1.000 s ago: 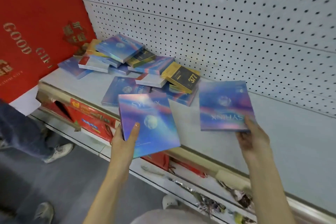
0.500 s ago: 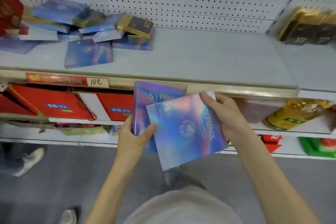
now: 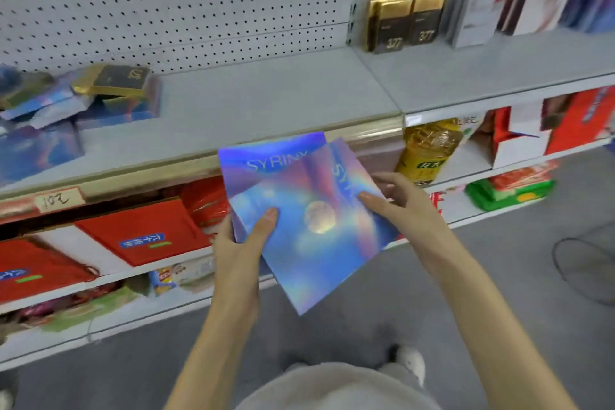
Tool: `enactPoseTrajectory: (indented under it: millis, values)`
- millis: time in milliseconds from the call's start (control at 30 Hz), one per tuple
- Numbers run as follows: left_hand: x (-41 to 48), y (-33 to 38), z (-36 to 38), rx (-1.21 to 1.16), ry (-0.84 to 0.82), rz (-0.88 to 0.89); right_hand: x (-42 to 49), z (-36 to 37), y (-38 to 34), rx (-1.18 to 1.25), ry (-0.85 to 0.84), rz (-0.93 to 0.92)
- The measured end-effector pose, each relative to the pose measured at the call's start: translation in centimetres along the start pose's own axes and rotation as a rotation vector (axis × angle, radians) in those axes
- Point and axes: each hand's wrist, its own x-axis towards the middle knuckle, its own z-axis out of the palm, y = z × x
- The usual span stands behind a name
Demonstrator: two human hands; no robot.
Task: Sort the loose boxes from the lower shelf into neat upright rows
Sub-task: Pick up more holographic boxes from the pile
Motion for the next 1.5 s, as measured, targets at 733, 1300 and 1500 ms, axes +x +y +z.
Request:
enactPoseTrajectory:
  millis: [733, 1300, 1500]
  values:
    - [-5.8, -14.2, 47.2, -0.003, -0.046, -0.013, 0.1, -42.9, 11.1, 0.604, 0.585, 0.097]
    - [11.8, -19.6, 80.2, 0.096, -0.331, -0.091, 27.6, -67.8, 9.9, 0.521, 0.664, 0.121]
    - [17.0, -20.8, 88.8, 0.190, -0.347, -0.070, 35.5, -74.2, 10.0, 0.486, 0.591, 0.188]
